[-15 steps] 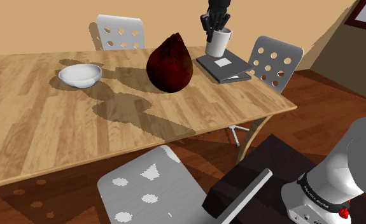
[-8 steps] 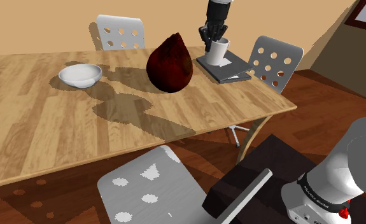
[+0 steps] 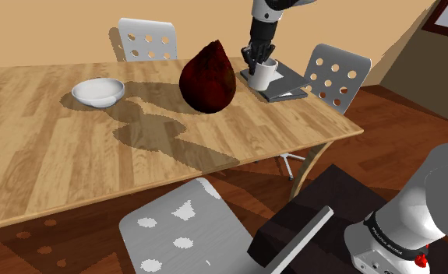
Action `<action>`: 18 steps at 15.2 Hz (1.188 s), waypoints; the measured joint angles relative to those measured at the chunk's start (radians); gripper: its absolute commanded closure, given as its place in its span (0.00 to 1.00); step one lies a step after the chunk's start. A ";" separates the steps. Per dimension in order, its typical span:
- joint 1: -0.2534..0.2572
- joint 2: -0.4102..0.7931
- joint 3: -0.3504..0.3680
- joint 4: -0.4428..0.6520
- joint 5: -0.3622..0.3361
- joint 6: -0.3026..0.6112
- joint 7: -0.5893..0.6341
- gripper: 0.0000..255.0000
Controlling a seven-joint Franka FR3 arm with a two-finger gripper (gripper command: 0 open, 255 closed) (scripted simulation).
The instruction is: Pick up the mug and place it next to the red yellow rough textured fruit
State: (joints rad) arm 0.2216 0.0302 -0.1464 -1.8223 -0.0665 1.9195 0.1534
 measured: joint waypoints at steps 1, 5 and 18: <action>0.000 0.002 0.000 -0.010 0.000 0.012 0.001 1.00; 0.001 0.009 0.001 -0.056 -0.001 0.065 0.006 1.00; -0.002 0.055 -0.001 -0.178 0.001 0.233 0.012 1.00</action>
State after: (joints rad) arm 0.2201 0.0857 -0.1470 -2.0005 -0.0650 2.1526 0.1651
